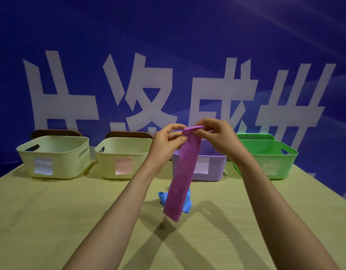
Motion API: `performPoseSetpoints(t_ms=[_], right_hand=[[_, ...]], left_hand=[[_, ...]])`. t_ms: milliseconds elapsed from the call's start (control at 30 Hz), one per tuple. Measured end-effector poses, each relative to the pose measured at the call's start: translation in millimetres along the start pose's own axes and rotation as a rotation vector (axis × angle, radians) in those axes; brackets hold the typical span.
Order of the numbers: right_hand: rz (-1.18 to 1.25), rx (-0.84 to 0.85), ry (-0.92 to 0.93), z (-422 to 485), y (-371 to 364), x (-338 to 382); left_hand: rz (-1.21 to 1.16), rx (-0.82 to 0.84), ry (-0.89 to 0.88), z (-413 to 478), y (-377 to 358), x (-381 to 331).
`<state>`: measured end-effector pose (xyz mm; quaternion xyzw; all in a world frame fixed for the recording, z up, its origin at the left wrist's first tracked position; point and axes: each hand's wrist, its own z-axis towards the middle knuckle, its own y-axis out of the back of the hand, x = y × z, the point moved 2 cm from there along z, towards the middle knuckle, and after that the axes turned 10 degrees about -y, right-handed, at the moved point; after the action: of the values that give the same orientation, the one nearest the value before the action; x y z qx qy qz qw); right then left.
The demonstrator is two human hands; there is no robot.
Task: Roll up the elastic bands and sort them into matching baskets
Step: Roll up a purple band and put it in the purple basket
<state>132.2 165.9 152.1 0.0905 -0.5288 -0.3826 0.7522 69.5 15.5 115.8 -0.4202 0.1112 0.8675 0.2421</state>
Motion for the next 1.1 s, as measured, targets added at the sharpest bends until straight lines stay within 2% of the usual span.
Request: performPoseSetpoints(t_ms=[167, 300, 400, 533, 633, 700, 800, 867, 967, 1100], right_hand=[[0.159, -0.010, -0.016, 1.5, -6.7, 3.5], [0.156, 0.013, -0.054, 6.2, -14.5, 1.5], [0.344, -0.020, -0.072, 10.5, -11.1, 3.2], [0.472, -0.161, -0.045, 17.5, 9.0, 11.3], [0.411, -0.101, -0.058, 17.9, 7.8, 6.0], [0.425, -0.076, -0.084, 15.5, 4.6, -1.0], [0.469, -0.060, -0.094, 10.5, 4.4, -6.2], [0.458, -0.035, -0.073, 5.9, 3.7, -5.2], [0.481, -0.025, -0.076, 2.0, 3.5, -5.4], [0.530, 0.052, -0.155, -5.8, -7.1, -19.5]], left_hand=[[-0.028, 0.127, 0.098, -4.3, -6.8, 8.7], [-0.149, 0.192, 0.164, -14.1, -14.8, 31.5], [-0.169, 0.225, 0.253, -28.2, -19.6, 63.4], [-0.108, 0.284, 0.434, -52.6, -23.7, 112.4], [0.022, 0.334, 0.463, -59.2, -19.8, 127.5], [0.137, 0.321, 0.397, -54.4, -19.8, 118.7], [0.042, 0.124, 0.221, -38.9, -18.2, 86.2], [0.054, 0.109, 0.148, -32.5, -16.0, 65.9], [0.062, 0.231, 0.195, -41.0, -14.5, 36.4], [-0.107, 0.278, 0.336, -71.6, -9.5, 20.5]])
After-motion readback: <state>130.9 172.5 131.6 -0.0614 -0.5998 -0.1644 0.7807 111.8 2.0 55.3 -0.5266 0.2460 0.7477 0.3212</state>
